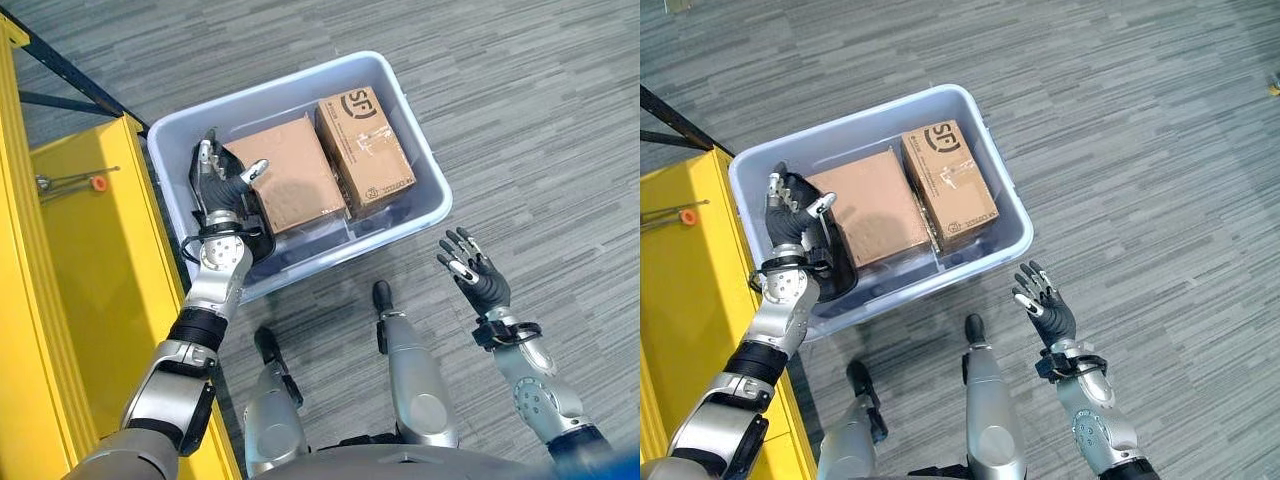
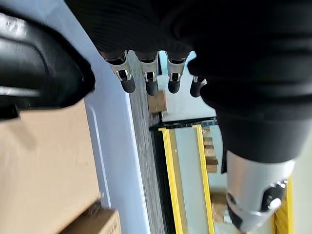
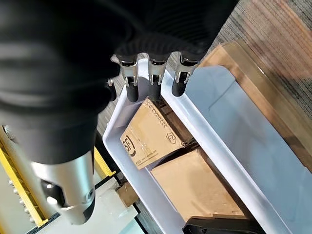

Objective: Move parts from the plastic box to the shelf.

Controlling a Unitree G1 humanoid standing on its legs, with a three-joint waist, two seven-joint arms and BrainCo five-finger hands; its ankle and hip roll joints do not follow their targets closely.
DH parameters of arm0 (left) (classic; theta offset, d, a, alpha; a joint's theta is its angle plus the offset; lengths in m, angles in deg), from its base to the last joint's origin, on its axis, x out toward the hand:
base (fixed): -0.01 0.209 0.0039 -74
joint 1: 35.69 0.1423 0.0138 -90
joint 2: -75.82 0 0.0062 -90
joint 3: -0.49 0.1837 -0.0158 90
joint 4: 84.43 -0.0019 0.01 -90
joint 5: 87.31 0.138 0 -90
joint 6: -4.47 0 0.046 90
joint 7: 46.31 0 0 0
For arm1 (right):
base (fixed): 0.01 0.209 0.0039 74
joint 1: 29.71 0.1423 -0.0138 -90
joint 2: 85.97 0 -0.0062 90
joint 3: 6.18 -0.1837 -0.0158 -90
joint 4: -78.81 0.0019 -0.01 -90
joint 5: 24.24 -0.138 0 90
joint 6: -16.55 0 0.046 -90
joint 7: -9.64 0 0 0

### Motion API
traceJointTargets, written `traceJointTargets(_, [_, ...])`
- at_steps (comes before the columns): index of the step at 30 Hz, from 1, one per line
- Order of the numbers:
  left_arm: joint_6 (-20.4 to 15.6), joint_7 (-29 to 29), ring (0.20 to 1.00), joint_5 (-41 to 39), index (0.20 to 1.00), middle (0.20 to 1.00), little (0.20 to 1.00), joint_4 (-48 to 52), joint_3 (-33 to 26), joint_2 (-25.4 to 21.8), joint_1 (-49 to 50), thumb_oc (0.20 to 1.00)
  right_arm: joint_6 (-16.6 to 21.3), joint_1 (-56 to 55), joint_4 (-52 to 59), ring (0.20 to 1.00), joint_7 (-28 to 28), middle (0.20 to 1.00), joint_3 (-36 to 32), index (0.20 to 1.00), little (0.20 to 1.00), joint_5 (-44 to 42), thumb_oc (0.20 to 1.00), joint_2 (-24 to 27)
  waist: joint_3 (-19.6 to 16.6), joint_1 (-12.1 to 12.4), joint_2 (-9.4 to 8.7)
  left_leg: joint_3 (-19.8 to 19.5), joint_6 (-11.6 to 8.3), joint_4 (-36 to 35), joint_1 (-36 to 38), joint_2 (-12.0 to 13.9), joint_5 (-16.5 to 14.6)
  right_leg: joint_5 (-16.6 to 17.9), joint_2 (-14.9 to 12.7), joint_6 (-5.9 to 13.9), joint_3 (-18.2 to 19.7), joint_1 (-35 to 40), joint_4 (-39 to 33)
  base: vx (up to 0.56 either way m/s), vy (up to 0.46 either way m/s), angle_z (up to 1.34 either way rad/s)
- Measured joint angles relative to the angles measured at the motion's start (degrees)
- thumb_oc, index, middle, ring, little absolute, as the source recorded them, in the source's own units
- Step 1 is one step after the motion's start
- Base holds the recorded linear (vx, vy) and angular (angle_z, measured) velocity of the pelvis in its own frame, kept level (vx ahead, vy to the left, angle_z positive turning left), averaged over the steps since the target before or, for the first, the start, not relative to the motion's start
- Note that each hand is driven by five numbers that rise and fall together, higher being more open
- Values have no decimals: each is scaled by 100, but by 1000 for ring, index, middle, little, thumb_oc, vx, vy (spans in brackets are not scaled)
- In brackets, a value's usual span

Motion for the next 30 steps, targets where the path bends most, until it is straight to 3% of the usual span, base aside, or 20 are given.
traceJointTargets(9, [-3, 611, 1000, 450, 1000, 1000, 1000, 173, -131, -13, -150, 1000, 41, -11, -7, 1000, -27, 1000, 57, 1000, 1000, -16, 1000, 25, 140, -21, -68, -49, -58, 7, -122, 30, 41, -50, 52, -34, -27, -146, 119, 0, -4, 1])
traceJointTargets(11, [18, 622, 1000, 550, 1000, 1000, 1000, -779, 41, -158, -633, 1000, 85, 9, 2, 1000, -23, 1000, 197, 1000, 1000, -86, 1000, 25, 175, -35, -134, -40, -100, 5, -167, 50, 67, -42, 74, -44, -23, -220, 135, -10, -11, -4])
traceJointTargets(13, [23, 617, 1000, 544, 1000, 1000, 1000, -1052, 118, -212, -735, 1000, 90, -3, 3, 1000, -17, 1000, 268, 1000, 1000, -115, 1000, 25, 201, -77, -185, -28, -105, 3, -170, 60, 72, -31, 92, -60, -18, -234, 137, -19, -5, -6])
traceJointTargets(14, [65, 601, 1000, 504, 1000, 1000, 1000, -1790, 324, -252, -1074, 1000, 93, -4, 10, 1000, -14, 1000, 373, 1000, 1000, -117, 1000, 83, 226, -134, -230, 0, -106, 6, -189, 68, 73, -26, 104, -67, 5, -272, 136, -14, -2, -6])
traceJointTargets(20, [169, 471, 1000, 140, 1000, 1000, 1000, -2566, 422, -251, -1444, 1000, 141, -20, 20, 1000, 1, 1000, 430, 1000, 1000, -123, 1000, 213, 253, -369, -274, 27, -141, 26, -343, 104, 94, 57, 178, -154, 53, -451, 122, -5, -6, -8])
traceJointTargets(21, [263, 354, 1000, 128, 1000, 1000, 1000, -3213, 544, -288, -1761, 1000, 150, -24, 45, 1000, 12, 1000, 434, 1000, 1000, -126, 1000, 269, 263, -369, -288, 27, -158, 42, -346, 131, 106, 70, 215, -169, 75, -459, 118, 6, -10, -11])
traceJointTargets(24, [359, 278, 1000, -392, 1000, 1000, 1000, -3935, 371, -240, -2128, 1000, 152, -18, 161, 1000, 20, 1000, 521, 1000, 1000, -139, 1000, 401, 270, -438, -304, 40, -159, 81, -395, 165, 106, 77, 250, -165, 100, -502, 100, 64, 15, -10])
traceJointTargets(30, [590, 39, 1000, -1308, 1000, 1000, 1000, -4443, -30, -377, -2431, 1000, 153, -23, 220, 1000, 32, 1000, 554, 1000, 1000, -288, 1000, 432, 267, -535, -311, 134, -245, 94, -498, 327, 117, 86, 417, -142, 136, -681, 102, 50, 0, -12])
